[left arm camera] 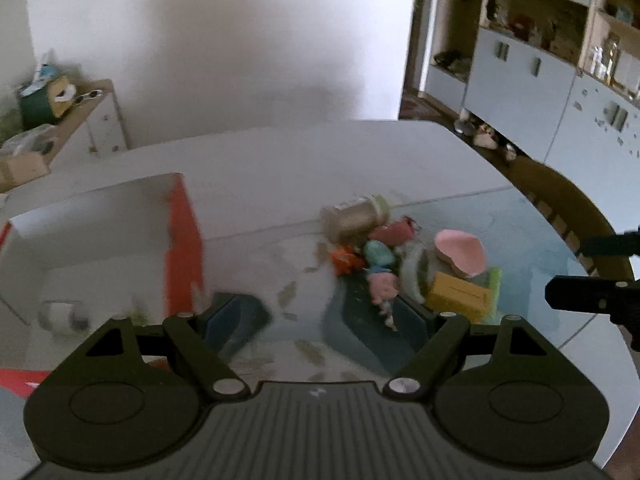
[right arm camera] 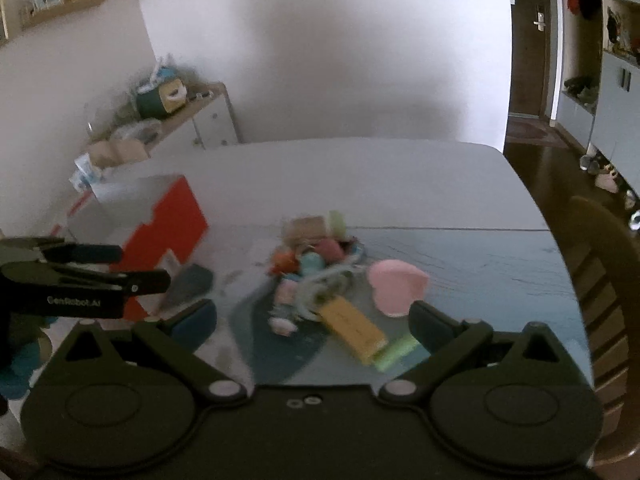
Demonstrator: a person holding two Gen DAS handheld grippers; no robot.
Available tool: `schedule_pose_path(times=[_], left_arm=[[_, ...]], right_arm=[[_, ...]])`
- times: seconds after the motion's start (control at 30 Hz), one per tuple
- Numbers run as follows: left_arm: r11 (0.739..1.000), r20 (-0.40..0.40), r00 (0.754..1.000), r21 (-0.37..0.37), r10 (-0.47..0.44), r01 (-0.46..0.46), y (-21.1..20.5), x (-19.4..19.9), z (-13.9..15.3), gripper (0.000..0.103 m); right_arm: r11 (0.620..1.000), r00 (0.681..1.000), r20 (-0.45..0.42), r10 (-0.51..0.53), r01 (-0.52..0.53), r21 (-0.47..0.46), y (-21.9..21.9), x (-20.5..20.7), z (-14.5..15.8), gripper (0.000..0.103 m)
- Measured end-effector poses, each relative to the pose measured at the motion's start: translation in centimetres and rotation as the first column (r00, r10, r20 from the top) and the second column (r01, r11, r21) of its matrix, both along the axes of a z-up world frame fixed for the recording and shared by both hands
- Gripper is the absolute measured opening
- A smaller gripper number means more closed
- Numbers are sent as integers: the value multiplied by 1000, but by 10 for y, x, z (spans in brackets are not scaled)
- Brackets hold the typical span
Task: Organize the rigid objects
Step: 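Withdraw both open grippers from the box back toward the item pile, then grasp the pink-haired doll with the left gripper while the right gripper grasps the green stick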
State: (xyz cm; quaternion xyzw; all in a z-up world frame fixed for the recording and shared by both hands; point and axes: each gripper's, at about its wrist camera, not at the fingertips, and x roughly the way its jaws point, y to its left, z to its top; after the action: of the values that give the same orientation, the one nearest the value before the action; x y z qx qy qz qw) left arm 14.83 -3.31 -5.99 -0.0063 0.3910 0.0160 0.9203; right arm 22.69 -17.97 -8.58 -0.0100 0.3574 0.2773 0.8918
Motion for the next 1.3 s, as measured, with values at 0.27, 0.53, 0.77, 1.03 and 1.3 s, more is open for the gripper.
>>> schedule_pose_path(times=[0.27, 0.53, 0.77, 1.03, 1.3], left_arm=[[999, -40, 998, 11, -37, 38, -35, 28, -36, 83], [1000, -109, 994, 25, -11, 14, -49, 56, -76, 83], [999, -122, 992, 49, 23, -17, -55, 68, -93, 83], [998, -139, 989, 48, 44, -38, -58, 81, -104, 83], [999, -171, 984, 12, 49, -48, -57, 91, -110, 83]], right_arm=[[993, 996, 0, 85, -85, -83, -13, 11, -24, 95], [980, 993, -4, 122, -121, -155, -21, 26, -44, 87], [988, 997, -64, -47, 37, -147, -36, 59, -61, 79], [978, 974, -151, -169, 146, -150, -34, 90, -85, 73], [969, 955, -207, -211, 177, -170, -26, 101, -103, 58]])
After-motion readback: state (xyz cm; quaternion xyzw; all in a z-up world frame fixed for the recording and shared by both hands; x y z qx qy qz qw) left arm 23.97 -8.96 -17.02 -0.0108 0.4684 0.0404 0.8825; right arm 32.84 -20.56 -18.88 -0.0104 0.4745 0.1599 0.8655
